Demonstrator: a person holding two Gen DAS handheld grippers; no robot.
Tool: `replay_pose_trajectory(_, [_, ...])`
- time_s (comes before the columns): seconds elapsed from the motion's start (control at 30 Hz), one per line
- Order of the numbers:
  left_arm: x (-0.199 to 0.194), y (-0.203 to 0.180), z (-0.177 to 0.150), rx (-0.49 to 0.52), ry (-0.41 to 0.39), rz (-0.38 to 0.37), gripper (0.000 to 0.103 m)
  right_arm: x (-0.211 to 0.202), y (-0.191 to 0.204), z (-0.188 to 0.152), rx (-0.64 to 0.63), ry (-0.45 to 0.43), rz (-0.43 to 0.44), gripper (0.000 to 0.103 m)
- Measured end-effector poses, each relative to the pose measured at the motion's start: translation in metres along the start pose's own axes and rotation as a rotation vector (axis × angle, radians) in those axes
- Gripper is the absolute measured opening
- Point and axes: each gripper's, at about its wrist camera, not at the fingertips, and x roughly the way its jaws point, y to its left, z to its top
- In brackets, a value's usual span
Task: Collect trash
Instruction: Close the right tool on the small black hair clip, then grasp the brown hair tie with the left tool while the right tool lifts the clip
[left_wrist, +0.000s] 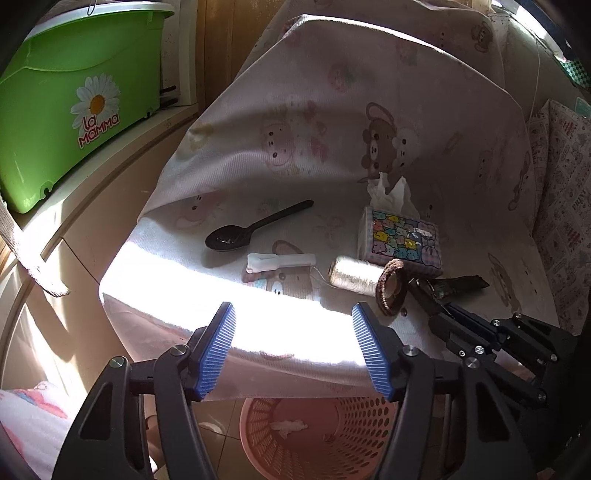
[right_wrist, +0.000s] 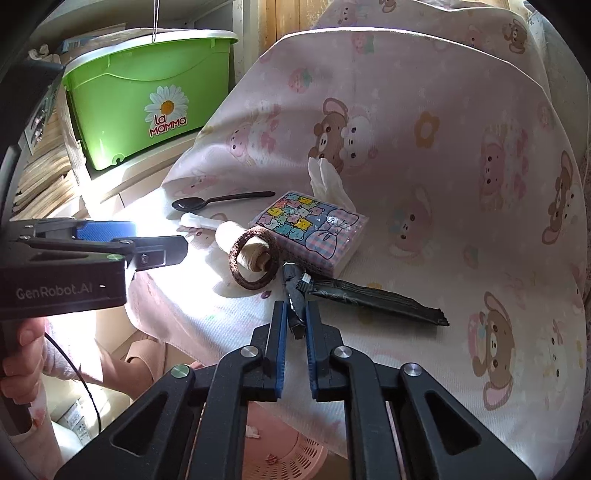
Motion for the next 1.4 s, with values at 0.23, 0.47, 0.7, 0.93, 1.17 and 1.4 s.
replay_pose_trajectory(0.23, [0.001,-0.006,0.000,-0.006,0.006,-0.043,0.035,-0.023,-0.006,-0.001,0.106,-0.017,0.080,0.009])
replay_pose_trajectory(0.47, [0.006,-0.019,0.001,0.000,0.020,-0.080,0.037,-0.030,-0.037,-0.010,0.329,-0.028,0.029,0.008])
replay_pose_trajectory(0.7, [0.022,-0.033,0.002,0.001,0.040,-0.133,0.039,-0.034,-0.040,-0.005,0.330,-0.051,0.001,0.008])
replay_pose_trajectory(0.93, [0.034,-0.031,0.004,-0.095,0.085,-0.264,0.005,-0.038,-0.044,-0.002,0.319,-0.056,-0.051,0.008])
replay_pose_trajectory(1.17, [0.021,-0.033,0.008,-0.063,0.018,-0.182,0.004,-0.042,-0.040,0.004,0.317,-0.060,-0.054,0.008])
replay_pose_trajectory(1.4, [-0.004,-0.027,0.005,0.020,-0.071,0.009,0.004,-0.053,-0.012,0.020,0.262,-0.104,-0.023,0.008])
